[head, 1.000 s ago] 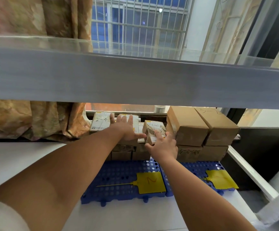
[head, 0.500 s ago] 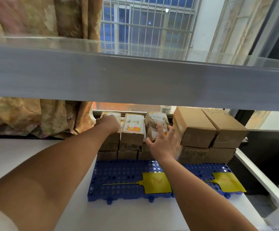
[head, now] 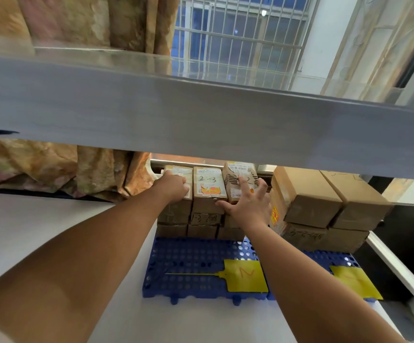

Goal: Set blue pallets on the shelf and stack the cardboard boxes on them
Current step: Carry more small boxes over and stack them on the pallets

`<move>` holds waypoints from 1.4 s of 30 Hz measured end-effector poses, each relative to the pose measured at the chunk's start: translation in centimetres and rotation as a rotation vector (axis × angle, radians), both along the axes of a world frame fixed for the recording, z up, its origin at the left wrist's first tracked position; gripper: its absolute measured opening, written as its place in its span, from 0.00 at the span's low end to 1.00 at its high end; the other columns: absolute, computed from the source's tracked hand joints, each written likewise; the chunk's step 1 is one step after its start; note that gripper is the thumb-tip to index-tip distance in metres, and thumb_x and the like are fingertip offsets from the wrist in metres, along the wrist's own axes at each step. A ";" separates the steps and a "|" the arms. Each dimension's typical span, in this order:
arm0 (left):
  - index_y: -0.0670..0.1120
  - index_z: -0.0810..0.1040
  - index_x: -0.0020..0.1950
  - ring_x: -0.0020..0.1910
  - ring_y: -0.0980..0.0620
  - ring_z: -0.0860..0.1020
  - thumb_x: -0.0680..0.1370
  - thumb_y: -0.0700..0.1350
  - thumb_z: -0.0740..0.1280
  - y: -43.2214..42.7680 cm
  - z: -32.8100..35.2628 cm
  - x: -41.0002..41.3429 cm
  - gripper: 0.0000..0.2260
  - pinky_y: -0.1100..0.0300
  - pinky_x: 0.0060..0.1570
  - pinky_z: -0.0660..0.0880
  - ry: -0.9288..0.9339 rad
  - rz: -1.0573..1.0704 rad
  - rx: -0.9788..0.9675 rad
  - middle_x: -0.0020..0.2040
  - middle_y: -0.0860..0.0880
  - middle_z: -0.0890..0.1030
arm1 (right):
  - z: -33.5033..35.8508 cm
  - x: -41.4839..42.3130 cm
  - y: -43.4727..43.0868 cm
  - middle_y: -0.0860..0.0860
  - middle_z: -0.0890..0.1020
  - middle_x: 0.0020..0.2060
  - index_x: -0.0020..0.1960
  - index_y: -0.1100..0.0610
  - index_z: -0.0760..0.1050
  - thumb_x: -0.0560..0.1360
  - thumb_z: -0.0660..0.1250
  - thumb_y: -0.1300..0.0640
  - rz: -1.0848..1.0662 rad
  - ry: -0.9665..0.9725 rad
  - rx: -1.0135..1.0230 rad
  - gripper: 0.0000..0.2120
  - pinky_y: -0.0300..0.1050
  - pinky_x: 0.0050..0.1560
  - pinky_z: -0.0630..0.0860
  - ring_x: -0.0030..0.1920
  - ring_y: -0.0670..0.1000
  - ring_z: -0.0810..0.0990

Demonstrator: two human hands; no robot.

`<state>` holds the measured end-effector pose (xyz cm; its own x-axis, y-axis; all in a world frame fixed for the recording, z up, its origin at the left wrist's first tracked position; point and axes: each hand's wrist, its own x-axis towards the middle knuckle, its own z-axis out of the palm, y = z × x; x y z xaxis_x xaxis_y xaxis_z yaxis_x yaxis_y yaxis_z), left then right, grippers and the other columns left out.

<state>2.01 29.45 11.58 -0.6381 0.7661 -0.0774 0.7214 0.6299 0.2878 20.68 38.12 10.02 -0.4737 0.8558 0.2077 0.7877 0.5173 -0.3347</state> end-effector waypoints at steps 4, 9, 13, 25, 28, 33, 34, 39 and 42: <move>0.46 0.74 0.66 0.64 0.43 0.71 0.80 0.58 0.56 -0.1 -0.1 0.0 0.21 0.51 0.62 0.70 -0.005 -0.016 0.003 0.68 0.39 0.68 | 0.2 -0.9 0.4 0.57 0.51 0.73 0.75 0.43 0.54 0.69 0.65 0.31 -0.010 -0.010 -0.001 0.41 0.59 0.67 0.64 0.69 0.62 0.61; 0.46 0.72 0.68 0.66 0.43 0.70 0.75 0.71 0.49 0.2 0.0 0.7 0.36 0.48 0.62 0.71 0.047 0.047 -0.038 0.71 0.39 0.66 | -0.1 -1.5 0.5 0.57 0.52 0.73 0.75 0.43 0.54 0.70 0.64 0.31 -0.023 -0.039 0.013 0.39 0.59 0.67 0.64 0.69 0.63 0.61; 0.46 0.69 0.71 0.65 0.42 0.70 0.68 0.77 0.55 0.3 0.1 1.2 0.44 0.47 0.63 0.71 0.059 0.053 -0.081 0.69 0.40 0.67 | -0.5 -1.4 0.7 0.57 0.52 0.72 0.75 0.44 0.54 0.71 0.63 0.32 -0.013 -0.074 0.000 0.38 0.58 0.67 0.64 0.69 0.63 0.61; 0.47 0.56 0.78 0.71 0.37 0.63 0.72 0.48 0.74 -0.5 1.8 1.5 0.40 0.48 0.64 0.72 0.050 -0.076 -0.203 0.74 0.41 0.57 | -0.6 -0.9 1.6 0.58 0.57 0.71 0.73 0.47 0.57 0.73 0.53 0.29 -0.065 0.132 0.036 0.35 0.57 0.63 0.67 0.67 0.62 0.64; 0.50 0.50 0.79 0.72 0.36 0.60 0.72 0.46 0.74 -0.4 1.5 1.6 0.44 0.46 0.65 0.72 0.023 -0.072 -0.144 0.75 0.42 0.55 | -0.6 -1.0 1.9 0.58 0.59 0.71 0.72 0.48 0.59 0.73 0.53 0.29 -0.081 0.111 0.044 0.35 0.56 0.64 0.66 0.67 0.62 0.65; 0.54 0.46 0.79 0.75 0.35 0.52 0.73 0.45 0.73 -0.3 0.9 1.3 0.44 0.43 0.70 0.64 0.039 -0.068 -0.078 0.77 0.42 0.53 | -0.9 -1.4 1.9 0.58 0.59 0.71 0.73 0.48 0.60 0.73 0.53 0.29 -0.084 0.088 0.018 0.35 0.56 0.65 0.66 0.67 0.61 0.65; 0.54 0.46 0.79 0.76 0.34 0.50 0.73 0.47 0.73 -0.3 0.9 1.3 0.44 0.42 0.72 0.61 0.054 -0.075 -0.081 0.78 0.42 0.52 | -1.0 -1.5 1.9 0.58 0.59 0.71 0.74 0.47 0.60 0.73 0.53 0.29 -0.080 0.076 0.015 0.35 0.56 0.64 0.67 0.67 0.61 0.65; 0.55 0.43 0.79 0.76 0.34 0.38 0.70 0.61 0.73 -0.3 0.5 1.2 0.49 0.36 0.73 0.52 -0.006 -0.109 -0.092 0.79 0.44 0.43 | -1.4 -1.5 2.1 0.57 0.60 0.71 0.74 0.46 0.61 0.73 0.47 0.28 -0.052 0.046 -0.007 0.36 0.56 0.63 0.68 0.68 0.60 0.64; 0.56 0.42 0.79 0.76 0.35 0.36 0.69 0.66 0.70 -0.2 -0.1 1.1 0.49 0.35 0.73 0.48 0.015 -0.110 -0.110 0.79 0.45 0.42 | -1.6 -1.4 2.2 0.58 0.61 0.71 0.74 0.47 0.61 0.74 0.45 0.29 -0.035 0.046 -0.011 0.35 0.55 0.63 0.68 0.69 0.59 0.64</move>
<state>3.12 29.25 11.49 -0.5523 0.8189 -0.1564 0.7915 0.5739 0.2103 19.30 40.28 8.45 -0.4333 0.8741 0.2194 0.7889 0.4856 -0.3766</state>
